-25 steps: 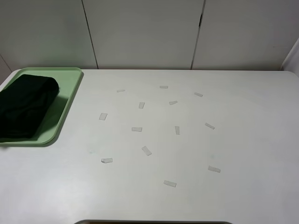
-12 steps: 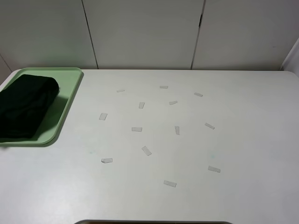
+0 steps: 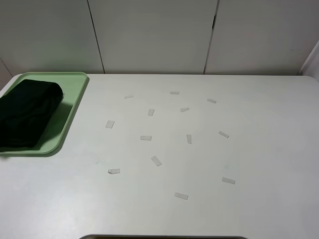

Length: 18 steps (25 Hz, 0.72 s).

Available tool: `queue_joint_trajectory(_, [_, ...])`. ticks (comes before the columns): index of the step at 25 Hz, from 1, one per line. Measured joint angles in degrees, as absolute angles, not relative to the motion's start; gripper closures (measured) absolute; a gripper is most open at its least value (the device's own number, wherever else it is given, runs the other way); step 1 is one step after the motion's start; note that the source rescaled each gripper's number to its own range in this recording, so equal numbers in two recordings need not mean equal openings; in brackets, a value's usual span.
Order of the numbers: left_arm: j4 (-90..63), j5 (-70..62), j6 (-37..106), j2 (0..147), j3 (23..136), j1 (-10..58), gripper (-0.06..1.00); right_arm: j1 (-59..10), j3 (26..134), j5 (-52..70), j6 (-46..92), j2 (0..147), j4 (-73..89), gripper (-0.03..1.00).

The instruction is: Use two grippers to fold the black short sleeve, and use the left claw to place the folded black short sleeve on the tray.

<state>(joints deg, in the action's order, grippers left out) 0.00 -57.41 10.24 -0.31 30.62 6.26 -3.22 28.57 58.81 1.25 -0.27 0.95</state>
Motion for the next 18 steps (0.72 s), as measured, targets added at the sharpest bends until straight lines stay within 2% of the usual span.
queue_joint_trajectory(11, [-3.22, -58.72, 9.46, -0.43, 30.52, 6.26, -0.06, -3.22, 28.57, 58.81, 1.25, -0.27, 0.95, -0.02])
queue_joint_trajectory(18, [1.63, -60.61, -1.06, -0.48, 29.02, 6.26, -0.06, -3.22, 28.57, 58.81, 1.25, -0.27, 0.95, -0.02])
